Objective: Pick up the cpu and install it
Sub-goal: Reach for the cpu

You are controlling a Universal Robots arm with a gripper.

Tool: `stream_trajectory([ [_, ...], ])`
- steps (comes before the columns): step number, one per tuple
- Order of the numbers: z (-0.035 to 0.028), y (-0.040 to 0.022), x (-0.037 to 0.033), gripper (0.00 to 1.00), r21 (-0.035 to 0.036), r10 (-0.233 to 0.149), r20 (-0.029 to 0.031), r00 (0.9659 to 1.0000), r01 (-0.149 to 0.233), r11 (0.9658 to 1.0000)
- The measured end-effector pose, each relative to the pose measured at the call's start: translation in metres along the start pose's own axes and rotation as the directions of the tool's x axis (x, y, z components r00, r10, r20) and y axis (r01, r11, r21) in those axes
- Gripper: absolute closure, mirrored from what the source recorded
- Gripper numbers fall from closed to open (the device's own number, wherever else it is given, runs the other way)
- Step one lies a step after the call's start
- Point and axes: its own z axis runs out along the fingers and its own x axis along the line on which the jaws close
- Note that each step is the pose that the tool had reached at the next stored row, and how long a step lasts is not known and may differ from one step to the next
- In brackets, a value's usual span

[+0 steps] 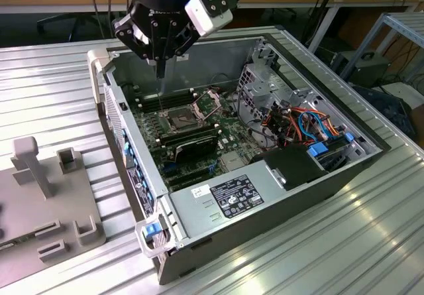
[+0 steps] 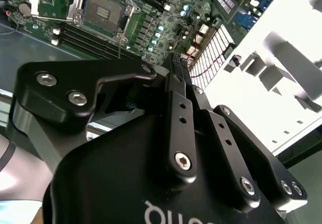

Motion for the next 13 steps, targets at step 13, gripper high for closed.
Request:
stream_trajectory([
  [13,-0.0006,-0.0017,0.0240,0.89,-0.0001,0.000,0.0006,1.0000,0.000,1.0000],
])
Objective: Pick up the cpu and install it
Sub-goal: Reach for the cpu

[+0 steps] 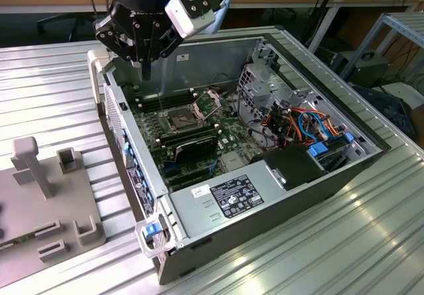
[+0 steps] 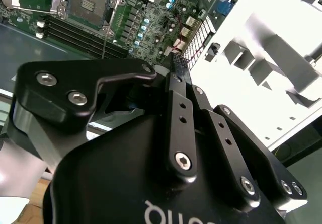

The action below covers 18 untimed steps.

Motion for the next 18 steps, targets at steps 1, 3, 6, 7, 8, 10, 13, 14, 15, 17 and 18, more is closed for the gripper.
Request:
stream_trajectory([
  [1,0.0000,0.0000,0.0000,0.89,0.0000,0.000,0.0000,1.0000,0.000,1.0000],
  [3,0.0000,-0.0001,0.0002,0.89,0.0001,0.000,-0.0001,1.0000,0.000,1.0000],
  [6,-0.0001,-0.0001,0.0003,0.89,0.0001,0.000,0.0000,1.0000,0.000,1.0000],
  [7,-0.0001,-0.0001,0.0003,0.89,0.0001,0.000,0.0000,1.0000,0.000,1.0000],
  [8,-0.0001,-0.0001,0.0003,0.89,0.0001,0.000,0.0000,1.0000,0.000,1.0000],
  [10,-0.0001,-0.0001,0.0003,0.89,0.0001,0.000,-0.0001,1.0000,0.000,1.0000],
  [13,-0.0001,-0.0001,0.0005,0.89,0.0001,0.000,0.0000,1.0000,0.000,1.0000],
  [14,-0.0001,-0.0001,0.0008,0.89,0.0001,0.000,0.0000,1.0000,0.000,1.0000],
  [15,-0.0001,-0.0002,0.0020,0.89,0.0002,0.000,-0.0001,1.0000,0.000,1.0000],
  [17,-0.0002,-0.0003,0.0039,0.89,0.0001,0.000,0.0000,1.0000,0.000,1.0000],
  [18,-0.0002,-0.0004,0.0050,0.89,0.0001,0.000,0.0000,1.0000,0.000,1.0000],
])
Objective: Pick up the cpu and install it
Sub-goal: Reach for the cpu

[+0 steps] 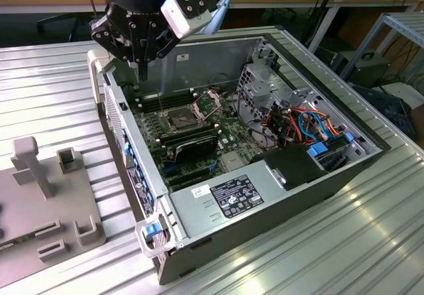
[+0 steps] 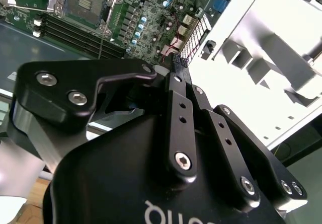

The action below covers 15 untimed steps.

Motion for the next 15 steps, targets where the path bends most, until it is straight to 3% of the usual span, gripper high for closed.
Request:
stream_trajectory([
  [7,-0.0001,-0.0004,0.0055,0.89,0.0000,0.000,0.0000,1.0000,0.000,1.0000],
  [15,-0.0001,-0.0005,0.0064,0.89,-0.0001,0.000,0.0001,1.0000,0.000,1.0000],
])
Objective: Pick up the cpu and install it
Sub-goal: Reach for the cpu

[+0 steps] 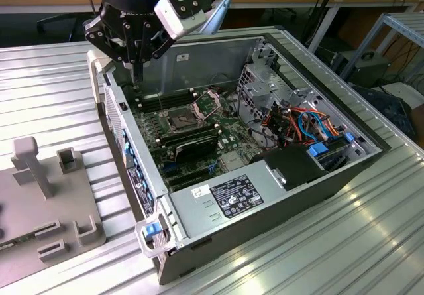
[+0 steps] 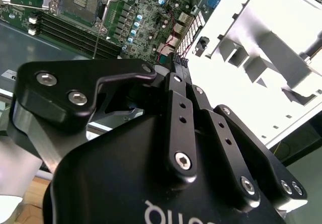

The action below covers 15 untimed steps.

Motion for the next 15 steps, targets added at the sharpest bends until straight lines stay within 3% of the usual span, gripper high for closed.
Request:
stream_trajectory([
  [15,-0.0002,-0.0003,0.0045,0.89,0.0001,0.000,-0.0001,1.0000,0.000,1.0000],
])
